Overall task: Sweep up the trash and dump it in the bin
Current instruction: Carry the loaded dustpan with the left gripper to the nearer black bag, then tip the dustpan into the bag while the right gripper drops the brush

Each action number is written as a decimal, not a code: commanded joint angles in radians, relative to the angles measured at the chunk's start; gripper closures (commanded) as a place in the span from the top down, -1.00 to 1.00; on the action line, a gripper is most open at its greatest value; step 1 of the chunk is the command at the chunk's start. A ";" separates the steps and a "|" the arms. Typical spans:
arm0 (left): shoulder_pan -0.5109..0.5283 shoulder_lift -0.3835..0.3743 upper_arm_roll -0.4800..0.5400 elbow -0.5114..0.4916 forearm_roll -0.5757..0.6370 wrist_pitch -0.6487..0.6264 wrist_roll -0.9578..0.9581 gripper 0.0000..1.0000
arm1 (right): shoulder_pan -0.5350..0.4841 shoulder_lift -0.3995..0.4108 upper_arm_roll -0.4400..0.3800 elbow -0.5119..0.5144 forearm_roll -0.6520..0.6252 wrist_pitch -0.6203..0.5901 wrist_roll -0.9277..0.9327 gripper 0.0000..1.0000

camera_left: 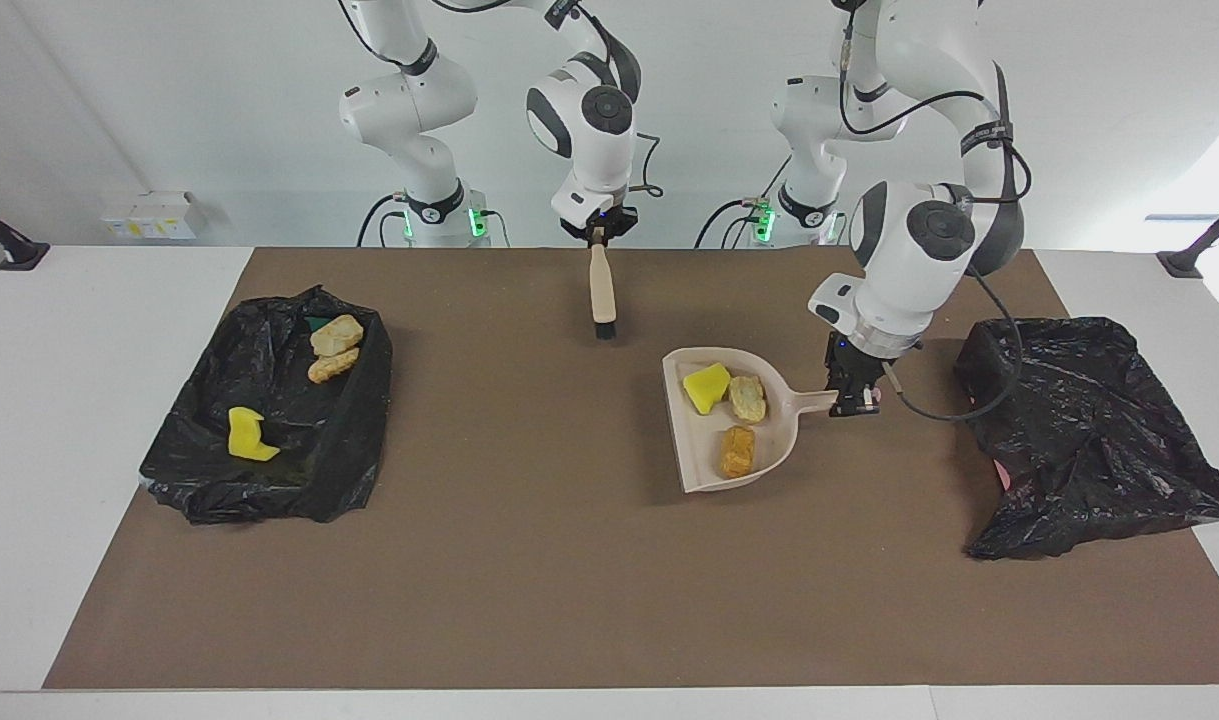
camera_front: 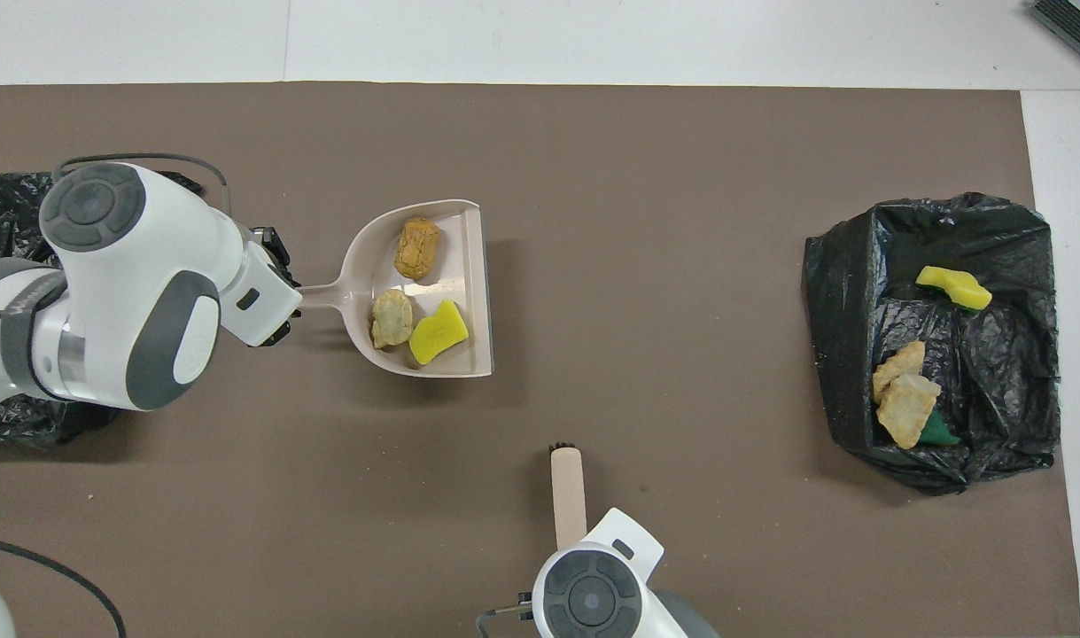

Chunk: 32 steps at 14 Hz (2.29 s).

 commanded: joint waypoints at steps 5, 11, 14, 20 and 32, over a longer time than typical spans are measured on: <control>0.247 0.033 -0.008 0.215 -0.021 -0.178 0.155 -1.00 | 0.036 0.057 0.000 0.002 -0.001 0.092 0.066 -1.00; 0.502 0.059 0.005 0.360 -0.009 -0.336 0.288 -1.00 | 0.036 0.082 -0.003 0.021 -0.028 0.086 0.045 0.52; 0.596 0.064 0.006 0.389 0.002 -0.345 0.417 -1.00 | -0.012 0.120 -0.009 0.108 -0.120 0.080 -0.014 1.00; 0.628 0.121 0.006 0.427 0.212 -0.200 0.540 -1.00 | -0.237 0.111 -0.011 0.284 -0.231 0.068 -0.032 1.00; 0.553 0.099 0.002 0.377 0.811 -0.069 0.441 -1.00 | -0.288 0.033 -0.366 0.528 -0.366 -0.213 -0.398 1.00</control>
